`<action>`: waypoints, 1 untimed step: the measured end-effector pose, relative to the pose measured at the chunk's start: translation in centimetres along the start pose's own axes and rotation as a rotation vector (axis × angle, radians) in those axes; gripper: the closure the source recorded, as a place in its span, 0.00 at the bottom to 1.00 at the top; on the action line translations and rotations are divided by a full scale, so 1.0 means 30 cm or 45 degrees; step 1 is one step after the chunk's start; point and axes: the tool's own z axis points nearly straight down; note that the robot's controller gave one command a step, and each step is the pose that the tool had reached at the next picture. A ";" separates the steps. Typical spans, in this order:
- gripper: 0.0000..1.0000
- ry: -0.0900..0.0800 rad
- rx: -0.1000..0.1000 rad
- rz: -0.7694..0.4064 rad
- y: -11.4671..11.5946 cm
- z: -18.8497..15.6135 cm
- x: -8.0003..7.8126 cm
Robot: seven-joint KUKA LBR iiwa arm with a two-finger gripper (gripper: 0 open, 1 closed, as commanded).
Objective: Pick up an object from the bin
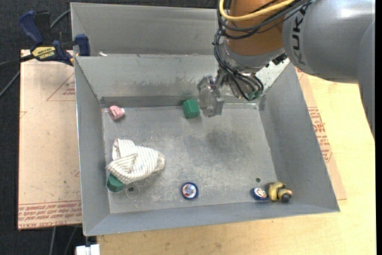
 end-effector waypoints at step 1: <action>1.00 0.010 -0.006 0.119 0.382 0.043 0.266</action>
Offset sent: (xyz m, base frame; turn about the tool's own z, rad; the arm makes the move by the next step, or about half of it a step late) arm -0.0525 0.0169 -0.0454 0.0458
